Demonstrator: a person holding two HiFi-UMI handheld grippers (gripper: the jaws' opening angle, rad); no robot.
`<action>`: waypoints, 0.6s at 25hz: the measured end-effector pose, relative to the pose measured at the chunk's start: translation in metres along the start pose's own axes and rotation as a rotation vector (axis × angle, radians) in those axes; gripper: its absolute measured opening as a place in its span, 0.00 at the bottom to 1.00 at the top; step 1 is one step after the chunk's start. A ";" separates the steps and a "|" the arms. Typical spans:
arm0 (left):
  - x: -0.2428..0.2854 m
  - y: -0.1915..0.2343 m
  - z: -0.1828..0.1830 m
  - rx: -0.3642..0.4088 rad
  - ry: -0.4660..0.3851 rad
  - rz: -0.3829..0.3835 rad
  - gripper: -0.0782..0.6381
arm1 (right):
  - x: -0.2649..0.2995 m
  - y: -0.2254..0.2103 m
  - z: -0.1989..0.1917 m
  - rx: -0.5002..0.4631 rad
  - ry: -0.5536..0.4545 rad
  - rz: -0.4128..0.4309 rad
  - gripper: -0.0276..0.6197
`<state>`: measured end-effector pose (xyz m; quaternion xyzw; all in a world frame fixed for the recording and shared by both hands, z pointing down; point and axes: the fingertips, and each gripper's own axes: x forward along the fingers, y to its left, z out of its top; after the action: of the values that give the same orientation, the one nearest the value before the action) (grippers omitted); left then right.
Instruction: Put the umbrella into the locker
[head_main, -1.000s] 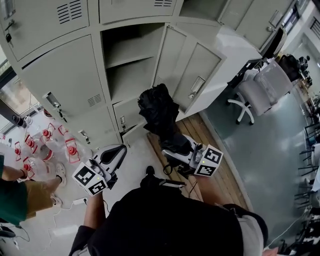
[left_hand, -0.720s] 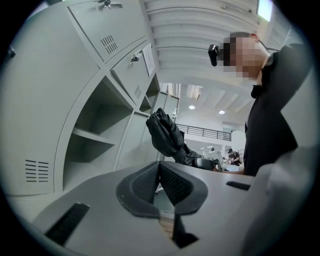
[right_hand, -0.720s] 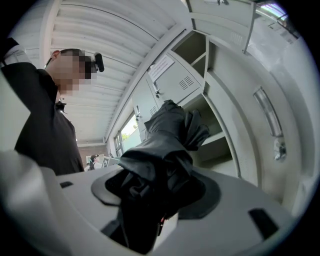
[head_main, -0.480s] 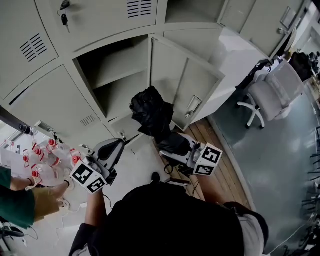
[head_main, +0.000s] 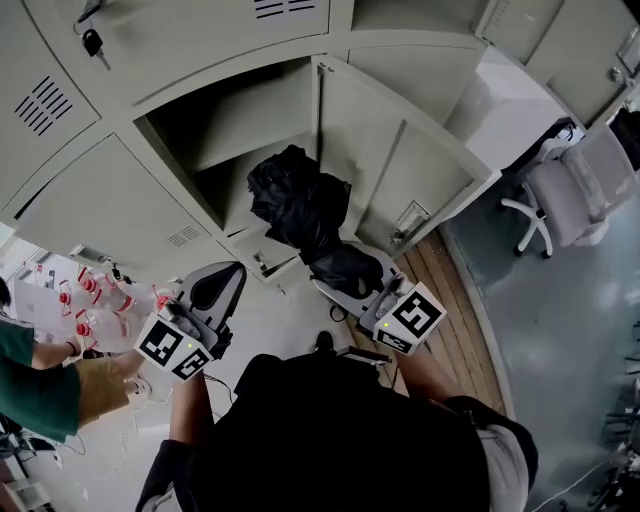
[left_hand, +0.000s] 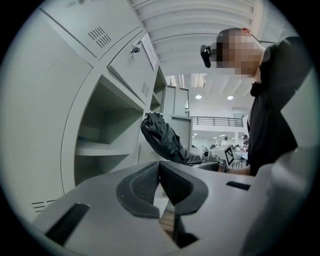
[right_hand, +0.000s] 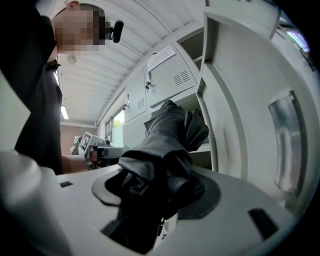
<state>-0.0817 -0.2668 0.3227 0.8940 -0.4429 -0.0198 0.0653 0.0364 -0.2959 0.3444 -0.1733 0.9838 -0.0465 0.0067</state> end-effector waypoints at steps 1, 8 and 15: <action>0.000 0.006 0.001 0.007 0.009 0.012 0.13 | 0.007 -0.003 0.001 -0.015 0.013 -0.015 0.45; -0.004 0.046 0.020 0.067 0.018 0.013 0.13 | 0.058 -0.029 0.012 -0.081 0.083 -0.161 0.45; -0.019 0.065 0.039 -0.030 -0.076 -0.159 0.13 | 0.107 -0.044 0.035 -0.194 0.139 -0.251 0.45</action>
<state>-0.1479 -0.2941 0.2925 0.9237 -0.3726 -0.0655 0.0601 -0.0481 -0.3768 0.3139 -0.2911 0.9523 0.0364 -0.0842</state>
